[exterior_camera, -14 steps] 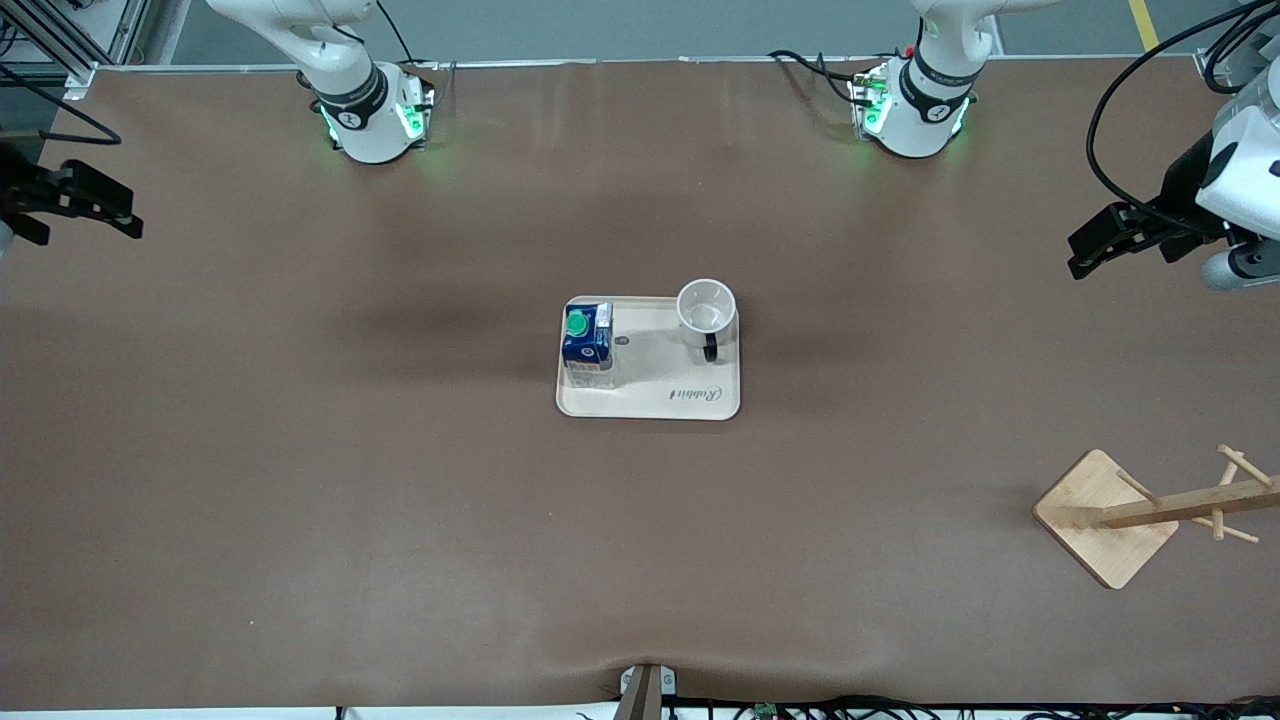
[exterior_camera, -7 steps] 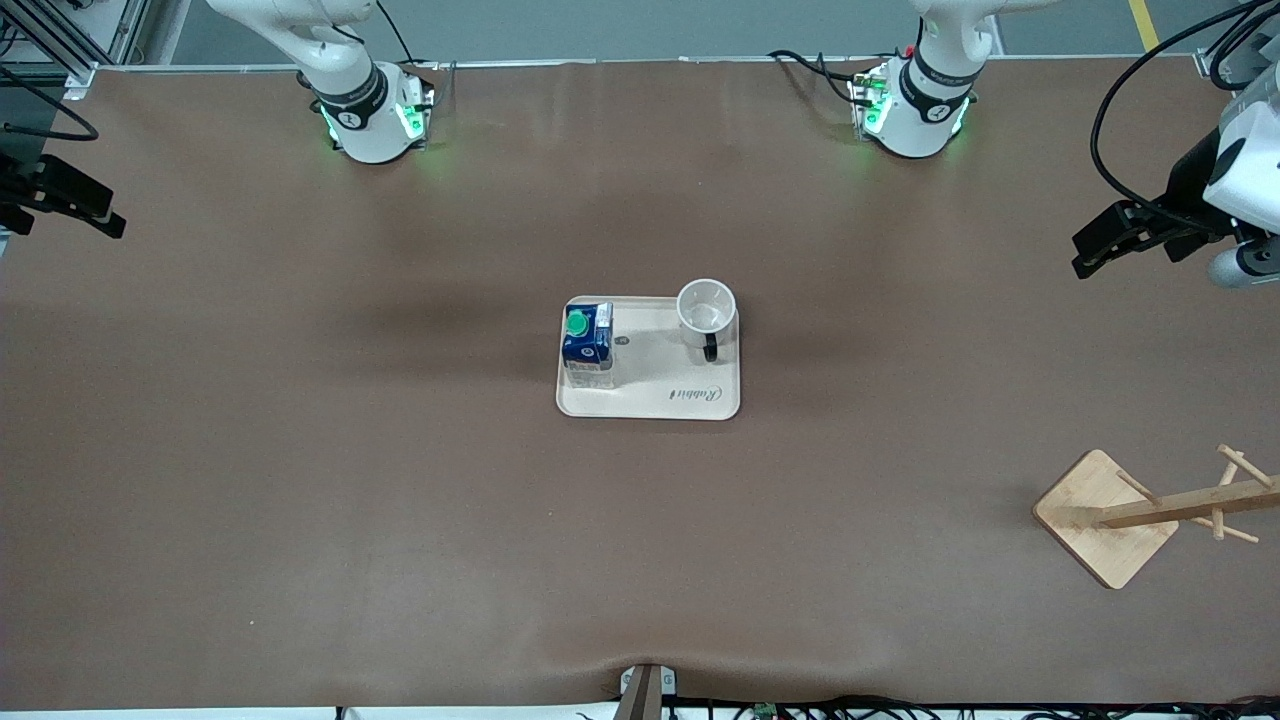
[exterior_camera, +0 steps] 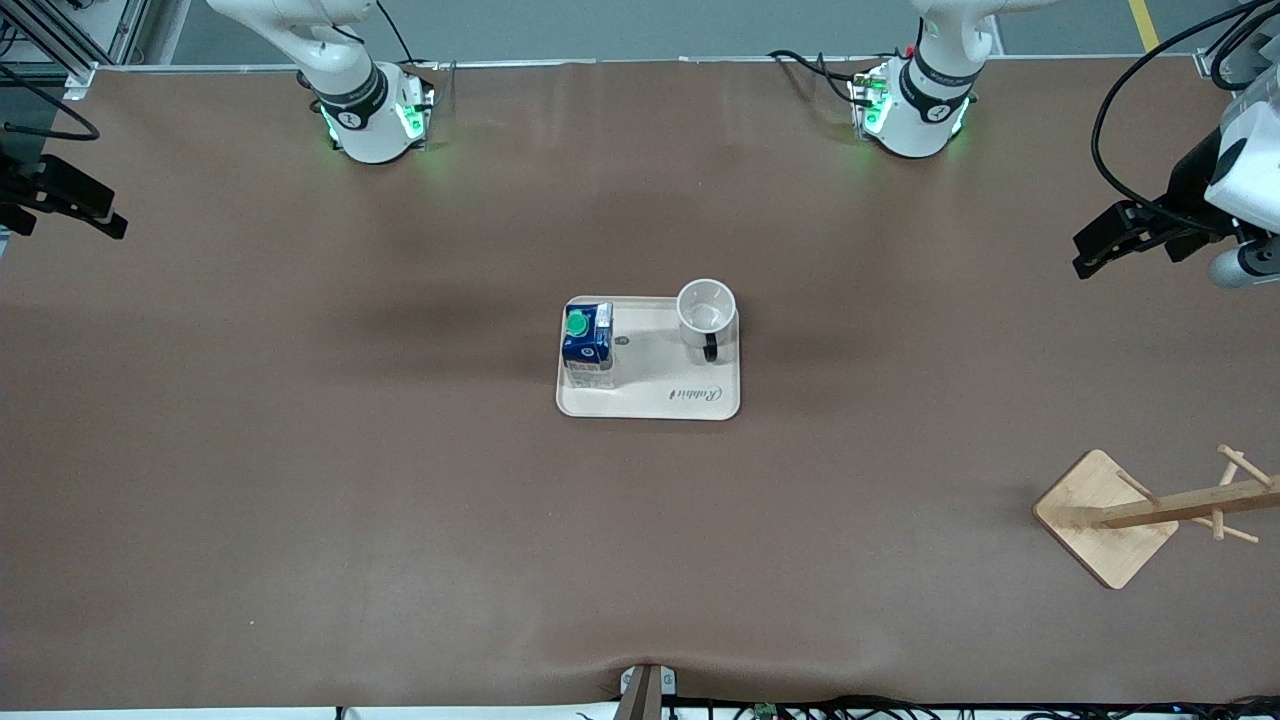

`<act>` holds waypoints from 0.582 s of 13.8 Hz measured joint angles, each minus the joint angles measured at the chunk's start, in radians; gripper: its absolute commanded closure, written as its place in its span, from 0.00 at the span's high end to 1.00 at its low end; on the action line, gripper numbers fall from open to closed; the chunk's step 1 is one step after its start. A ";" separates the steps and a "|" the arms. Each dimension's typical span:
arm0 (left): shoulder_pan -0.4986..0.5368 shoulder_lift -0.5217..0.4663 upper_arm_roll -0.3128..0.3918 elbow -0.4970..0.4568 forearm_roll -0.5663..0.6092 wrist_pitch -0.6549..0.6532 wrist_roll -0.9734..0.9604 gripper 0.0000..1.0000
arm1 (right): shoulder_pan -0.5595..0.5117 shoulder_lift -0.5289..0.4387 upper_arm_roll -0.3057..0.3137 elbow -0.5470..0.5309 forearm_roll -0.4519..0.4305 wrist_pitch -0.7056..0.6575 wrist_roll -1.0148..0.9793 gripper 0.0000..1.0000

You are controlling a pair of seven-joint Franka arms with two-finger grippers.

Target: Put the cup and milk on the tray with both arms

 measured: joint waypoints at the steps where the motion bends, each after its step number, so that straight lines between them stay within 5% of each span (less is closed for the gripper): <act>1: 0.000 0.000 0.000 0.000 0.000 0.000 0.000 1.00 | -0.001 0.000 -0.001 0.010 0.000 0.003 0.000 1.00; 8: 0.000 0.000 0.000 0.002 0.000 -0.001 0.000 1.00 | -0.012 0.005 -0.008 0.030 0.001 -0.001 0.001 1.00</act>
